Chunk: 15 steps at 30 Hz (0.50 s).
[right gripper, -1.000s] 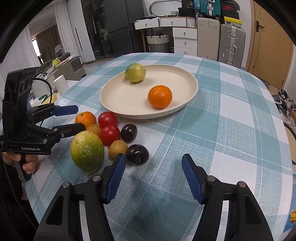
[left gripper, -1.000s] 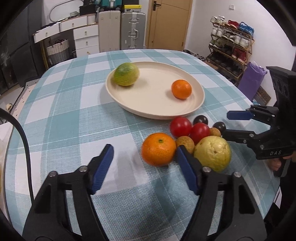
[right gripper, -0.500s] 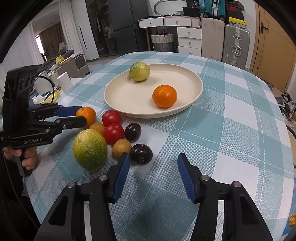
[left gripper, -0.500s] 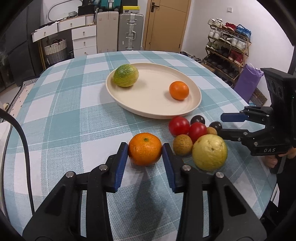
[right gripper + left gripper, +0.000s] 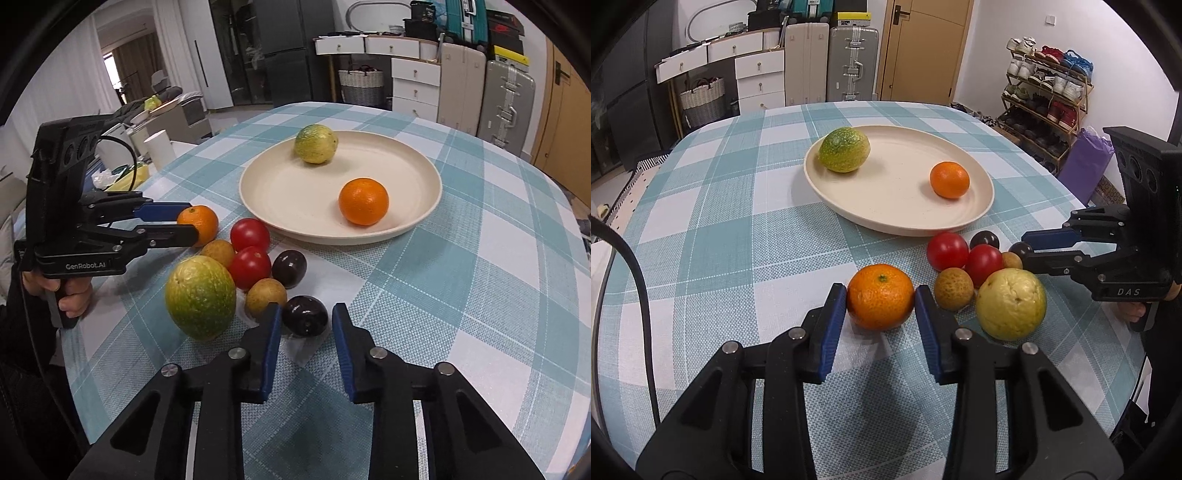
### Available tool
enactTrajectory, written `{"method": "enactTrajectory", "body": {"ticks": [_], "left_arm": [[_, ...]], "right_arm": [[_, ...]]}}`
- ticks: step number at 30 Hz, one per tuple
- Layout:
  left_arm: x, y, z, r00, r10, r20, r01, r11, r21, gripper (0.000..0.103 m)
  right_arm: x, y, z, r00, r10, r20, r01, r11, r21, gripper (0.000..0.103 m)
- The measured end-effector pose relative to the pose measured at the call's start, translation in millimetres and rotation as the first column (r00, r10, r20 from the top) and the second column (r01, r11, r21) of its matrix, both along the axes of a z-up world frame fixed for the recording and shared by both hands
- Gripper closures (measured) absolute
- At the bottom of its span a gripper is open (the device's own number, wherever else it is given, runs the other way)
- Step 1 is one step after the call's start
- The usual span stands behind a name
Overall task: Organize fruits
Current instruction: 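Grasp the orange with the left gripper while the right gripper grasps a dark plum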
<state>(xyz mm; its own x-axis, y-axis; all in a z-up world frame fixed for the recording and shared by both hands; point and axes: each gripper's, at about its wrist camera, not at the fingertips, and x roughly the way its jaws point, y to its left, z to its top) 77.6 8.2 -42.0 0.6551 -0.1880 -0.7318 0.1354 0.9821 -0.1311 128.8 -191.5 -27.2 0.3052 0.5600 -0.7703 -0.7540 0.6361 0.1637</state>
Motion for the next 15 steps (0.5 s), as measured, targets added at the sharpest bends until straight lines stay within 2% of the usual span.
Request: {"method": "enactTrajectory", "body": {"ticks": [10, 15], "left_arm": [[0, 0, 0, 1.0, 0.005, 0.002, -0.005, 1.0, -0.003, 0.068], [0, 0, 0, 1.0, 0.006, 0.002, -0.006, 1.0, -0.007, 0.068]], "right_arm": [[-9, -9, 4, 1.0, 0.0, 0.009, 0.0, 1.0, 0.003, 0.077], [-9, -5, -2, 1.0, 0.004, -0.014, -0.004, 1.0, -0.01, 0.076]]}}
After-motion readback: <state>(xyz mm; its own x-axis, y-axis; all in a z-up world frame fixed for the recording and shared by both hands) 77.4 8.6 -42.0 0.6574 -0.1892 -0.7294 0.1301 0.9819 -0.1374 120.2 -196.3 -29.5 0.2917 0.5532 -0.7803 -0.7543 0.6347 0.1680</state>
